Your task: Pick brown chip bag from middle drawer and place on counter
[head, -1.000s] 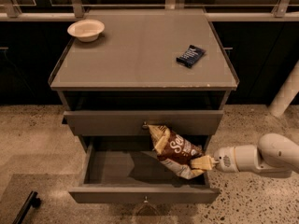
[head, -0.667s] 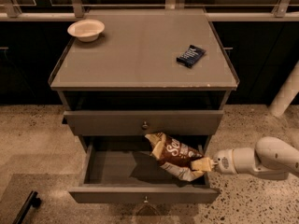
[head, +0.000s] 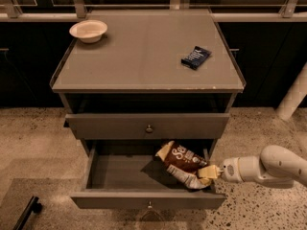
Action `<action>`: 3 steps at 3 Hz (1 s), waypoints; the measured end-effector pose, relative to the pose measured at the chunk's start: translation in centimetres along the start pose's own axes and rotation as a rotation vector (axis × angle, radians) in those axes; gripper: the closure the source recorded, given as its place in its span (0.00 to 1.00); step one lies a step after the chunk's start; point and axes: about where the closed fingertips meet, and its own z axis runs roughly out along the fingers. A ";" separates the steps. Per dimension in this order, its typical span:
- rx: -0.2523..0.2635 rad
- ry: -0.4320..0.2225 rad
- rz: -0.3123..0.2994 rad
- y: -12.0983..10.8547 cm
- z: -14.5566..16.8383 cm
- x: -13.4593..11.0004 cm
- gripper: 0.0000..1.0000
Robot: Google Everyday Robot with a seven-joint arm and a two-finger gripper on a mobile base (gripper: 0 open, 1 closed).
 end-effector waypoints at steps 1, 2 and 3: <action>0.012 0.011 0.027 -1.1 0.5 0.3 1.00; 0.017 0.029 0.023 -1.7 1.5 -0.5 1.00; 0.017 0.029 0.022 -1.7 1.6 -0.6 0.81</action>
Offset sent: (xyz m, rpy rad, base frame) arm 0.0310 -0.0009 -0.0246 -0.0383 0.0430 0.0055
